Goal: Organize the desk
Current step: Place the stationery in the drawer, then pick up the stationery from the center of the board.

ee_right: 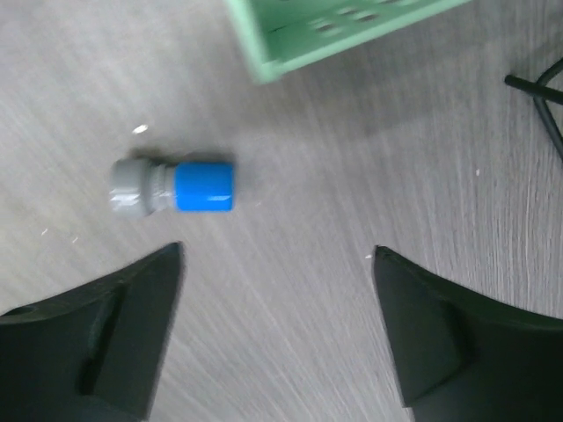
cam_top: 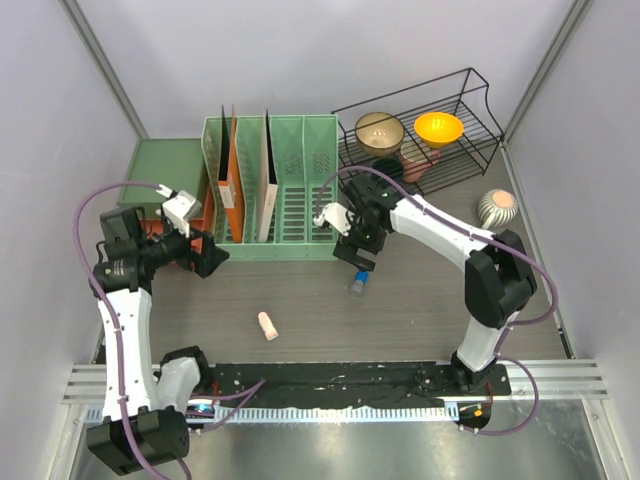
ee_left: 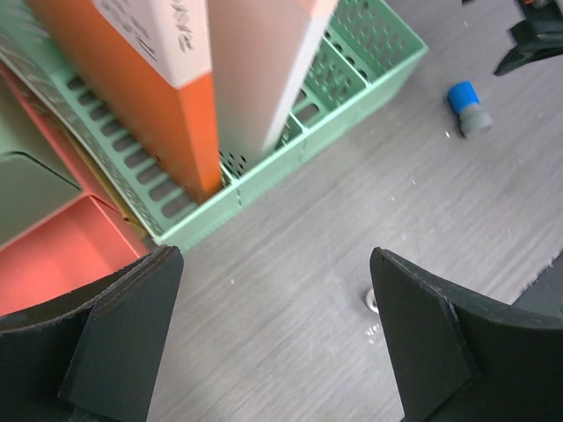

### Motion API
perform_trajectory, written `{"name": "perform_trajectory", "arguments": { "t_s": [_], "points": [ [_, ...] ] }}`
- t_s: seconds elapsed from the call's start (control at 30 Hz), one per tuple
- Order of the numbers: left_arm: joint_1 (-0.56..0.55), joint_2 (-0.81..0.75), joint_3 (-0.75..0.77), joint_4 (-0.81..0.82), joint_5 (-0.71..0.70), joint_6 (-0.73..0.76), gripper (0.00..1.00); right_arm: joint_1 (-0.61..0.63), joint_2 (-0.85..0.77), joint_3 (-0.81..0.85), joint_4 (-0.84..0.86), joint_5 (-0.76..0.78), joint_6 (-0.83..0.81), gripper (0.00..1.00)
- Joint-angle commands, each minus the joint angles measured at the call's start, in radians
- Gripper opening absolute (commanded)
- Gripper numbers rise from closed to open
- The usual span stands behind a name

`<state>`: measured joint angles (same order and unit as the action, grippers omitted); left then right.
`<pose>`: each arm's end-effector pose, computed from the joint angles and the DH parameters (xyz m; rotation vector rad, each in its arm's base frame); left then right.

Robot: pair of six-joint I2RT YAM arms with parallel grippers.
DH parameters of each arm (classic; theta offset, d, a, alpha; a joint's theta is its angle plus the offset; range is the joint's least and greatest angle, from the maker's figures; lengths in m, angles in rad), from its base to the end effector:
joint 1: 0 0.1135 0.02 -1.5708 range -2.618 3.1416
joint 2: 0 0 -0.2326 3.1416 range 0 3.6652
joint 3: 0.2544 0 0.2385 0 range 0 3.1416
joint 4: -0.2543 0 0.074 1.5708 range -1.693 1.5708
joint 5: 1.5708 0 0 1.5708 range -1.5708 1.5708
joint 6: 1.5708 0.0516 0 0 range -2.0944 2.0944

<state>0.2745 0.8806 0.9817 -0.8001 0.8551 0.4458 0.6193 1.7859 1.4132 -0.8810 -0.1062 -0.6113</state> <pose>0.1820 0.0108 0.3065 0.5946 1.9581 -0.5250 0.2782 0.2050 0.1935 -1.6479 2.2899 0.1517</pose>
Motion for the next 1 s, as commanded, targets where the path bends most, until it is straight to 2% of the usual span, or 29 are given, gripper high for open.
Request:
{"name": "perform_trajectory", "arguments": {
  "t_s": [0.0, 0.1, 0.3, 0.5, 0.8, 0.97],
  "points": [
    [-0.012, 0.003, 0.026, -0.097, -0.013, 0.070, 0.95, 0.069, -0.131, -0.037, -0.079, -0.006, -0.129, 1.00],
    [-0.012, -0.005, 0.017, -0.108, -0.014, 0.083, 0.99, 0.118, -0.197, -0.109, -0.027, 0.051, -0.195, 1.00],
    [-0.012, -0.012, 0.012, -0.119, -0.016, 0.090, 1.00, 0.151, -0.255, -0.206, 0.027, 0.031, -0.349, 1.00],
    [-0.012, -0.014, 0.008, -0.129, -0.024, 0.103, 1.00, 0.172, -0.246, -0.270, 0.103, 0.054, -0.439, 1.00],
    [-0.012, -0.023, -0.021, -0.119, -0.048, 0.129, 1.00, 0.174, -0.221, -0.381, 0.244, -0.026, -0.649, 1.00],
    [-0.012, -0.017, -0.032, -0.111, -0.054, 0.140, 1.00, 0.172, -0.171, -0.399, 0.293, -0.049, -0.679, 0.98]
  ]
}}
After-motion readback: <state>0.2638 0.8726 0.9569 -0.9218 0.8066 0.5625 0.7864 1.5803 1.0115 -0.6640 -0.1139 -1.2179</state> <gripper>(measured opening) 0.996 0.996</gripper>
